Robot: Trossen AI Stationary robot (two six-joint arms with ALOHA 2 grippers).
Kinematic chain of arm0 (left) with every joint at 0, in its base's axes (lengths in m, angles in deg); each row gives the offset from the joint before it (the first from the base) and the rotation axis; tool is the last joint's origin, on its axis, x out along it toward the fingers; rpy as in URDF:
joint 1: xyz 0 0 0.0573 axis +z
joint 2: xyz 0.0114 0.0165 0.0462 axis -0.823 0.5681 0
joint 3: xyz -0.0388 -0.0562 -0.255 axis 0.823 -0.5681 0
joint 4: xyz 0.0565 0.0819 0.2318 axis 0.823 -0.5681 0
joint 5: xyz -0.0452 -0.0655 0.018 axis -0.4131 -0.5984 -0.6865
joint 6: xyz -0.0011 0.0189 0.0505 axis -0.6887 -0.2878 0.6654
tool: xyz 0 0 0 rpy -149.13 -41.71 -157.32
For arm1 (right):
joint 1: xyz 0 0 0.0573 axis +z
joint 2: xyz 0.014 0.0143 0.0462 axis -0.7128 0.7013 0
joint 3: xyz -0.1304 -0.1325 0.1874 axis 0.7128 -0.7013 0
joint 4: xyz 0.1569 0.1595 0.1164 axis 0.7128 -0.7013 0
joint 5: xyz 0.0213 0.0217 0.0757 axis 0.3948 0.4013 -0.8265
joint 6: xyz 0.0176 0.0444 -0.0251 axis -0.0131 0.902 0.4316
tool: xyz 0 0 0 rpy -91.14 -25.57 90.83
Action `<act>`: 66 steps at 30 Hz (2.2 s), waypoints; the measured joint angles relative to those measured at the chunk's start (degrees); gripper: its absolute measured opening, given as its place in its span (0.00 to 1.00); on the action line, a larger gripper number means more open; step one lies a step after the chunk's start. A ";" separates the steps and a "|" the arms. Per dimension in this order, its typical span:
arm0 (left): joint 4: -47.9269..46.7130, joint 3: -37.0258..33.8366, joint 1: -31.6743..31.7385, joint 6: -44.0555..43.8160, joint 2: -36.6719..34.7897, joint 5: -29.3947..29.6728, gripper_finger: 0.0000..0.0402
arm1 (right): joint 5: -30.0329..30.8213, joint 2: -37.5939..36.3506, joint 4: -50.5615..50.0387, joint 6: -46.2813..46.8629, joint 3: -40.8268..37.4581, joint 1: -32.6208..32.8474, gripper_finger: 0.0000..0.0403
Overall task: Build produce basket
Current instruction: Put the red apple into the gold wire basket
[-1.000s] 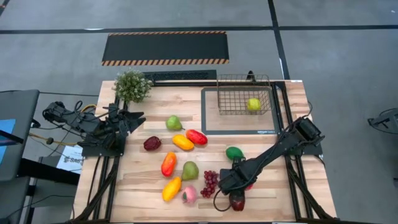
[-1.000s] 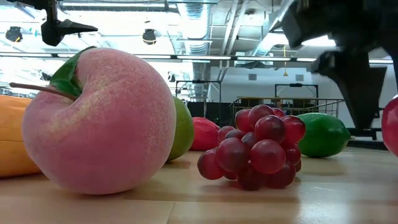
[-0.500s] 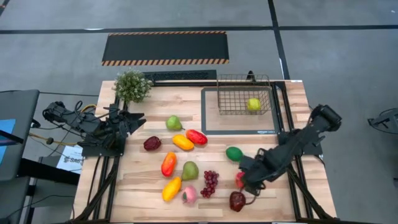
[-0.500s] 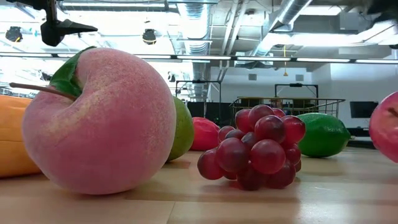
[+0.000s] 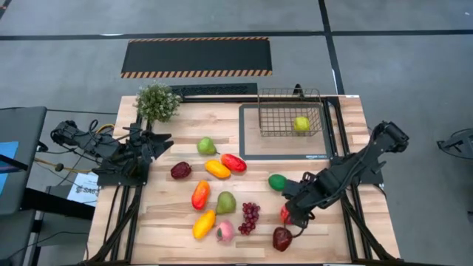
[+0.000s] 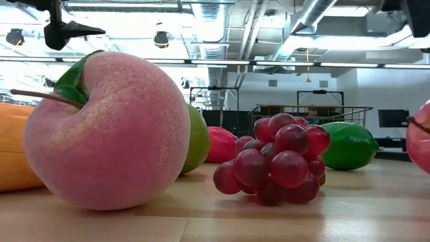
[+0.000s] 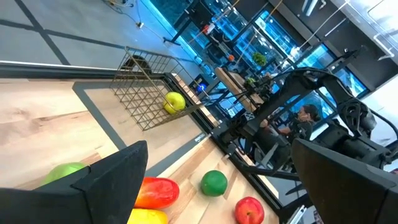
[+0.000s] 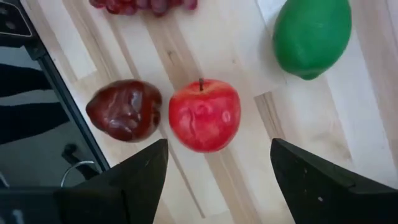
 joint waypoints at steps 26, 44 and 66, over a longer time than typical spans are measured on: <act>-1.29 0.00 0.02 0.50 -0.01 2.76 0.96 | -4.39 3.08 -3.12 5.50 -0.20 -5.70 0.96; -2.23 0.00 0.02 -0.06 0.01 2.76 0.96 | 0.54 3.05 14.70 16.95 -12.57 1.88 0.97; -2.71 0.00 0.02 -0.09 -0.02 2.76 0.96 | 1.86 2.88 25.21 13.15 -21.76 3.15 0.98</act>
